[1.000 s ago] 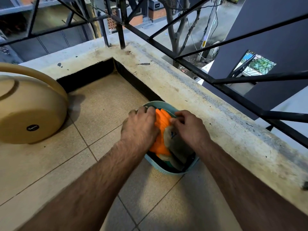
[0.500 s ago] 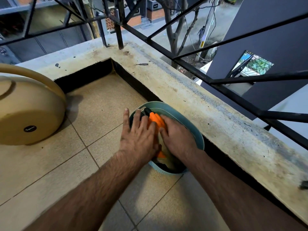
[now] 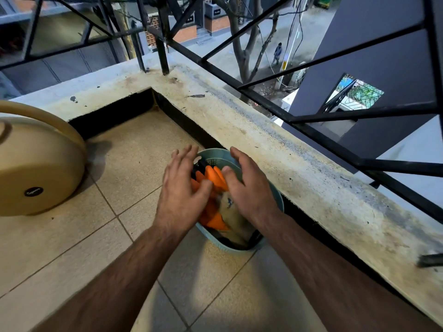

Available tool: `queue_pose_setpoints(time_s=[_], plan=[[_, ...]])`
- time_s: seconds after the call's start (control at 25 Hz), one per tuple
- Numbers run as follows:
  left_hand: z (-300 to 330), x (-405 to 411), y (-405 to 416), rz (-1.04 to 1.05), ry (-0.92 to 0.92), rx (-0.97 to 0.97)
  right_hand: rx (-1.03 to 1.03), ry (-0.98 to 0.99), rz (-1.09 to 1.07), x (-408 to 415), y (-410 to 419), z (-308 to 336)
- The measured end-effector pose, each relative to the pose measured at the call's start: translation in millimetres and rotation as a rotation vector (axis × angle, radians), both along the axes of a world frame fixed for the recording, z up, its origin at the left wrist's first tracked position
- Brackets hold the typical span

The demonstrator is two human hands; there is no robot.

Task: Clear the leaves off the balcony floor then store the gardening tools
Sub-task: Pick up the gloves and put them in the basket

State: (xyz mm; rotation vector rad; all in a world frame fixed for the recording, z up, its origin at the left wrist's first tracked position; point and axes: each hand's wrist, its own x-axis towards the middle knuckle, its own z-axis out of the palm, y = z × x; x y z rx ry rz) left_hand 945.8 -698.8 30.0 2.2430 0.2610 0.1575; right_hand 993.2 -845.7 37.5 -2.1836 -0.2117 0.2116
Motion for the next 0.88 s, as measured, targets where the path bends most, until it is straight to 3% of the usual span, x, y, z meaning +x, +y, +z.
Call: queue_pose_setpoints(time_s=[0.08, 0.24, 0.44, 0.68, 0.88], plan=[[8, -8, 0, 0.051, 0.006, -0.076, 0.010, 0.001, 0.022, -9, -8, 10], [37, -41, -1, 0.087, 0.058, 0.028, -0.017, 0.052, 0.022, -40, -19, 52], [122, -108, -16, 0.090, 0.174, 0.000, -0.038, 0.151, 0.067, -104, -23, 140], [292, -154, -11, 0.080, 0.193, -0.002, -0.002, 0.219, 0.065, -146, -11, 300], [494, -176, 23, 0.102, 0.138, -0.048, 0.054, 0.172, 0.061, -167, 19, 502]])
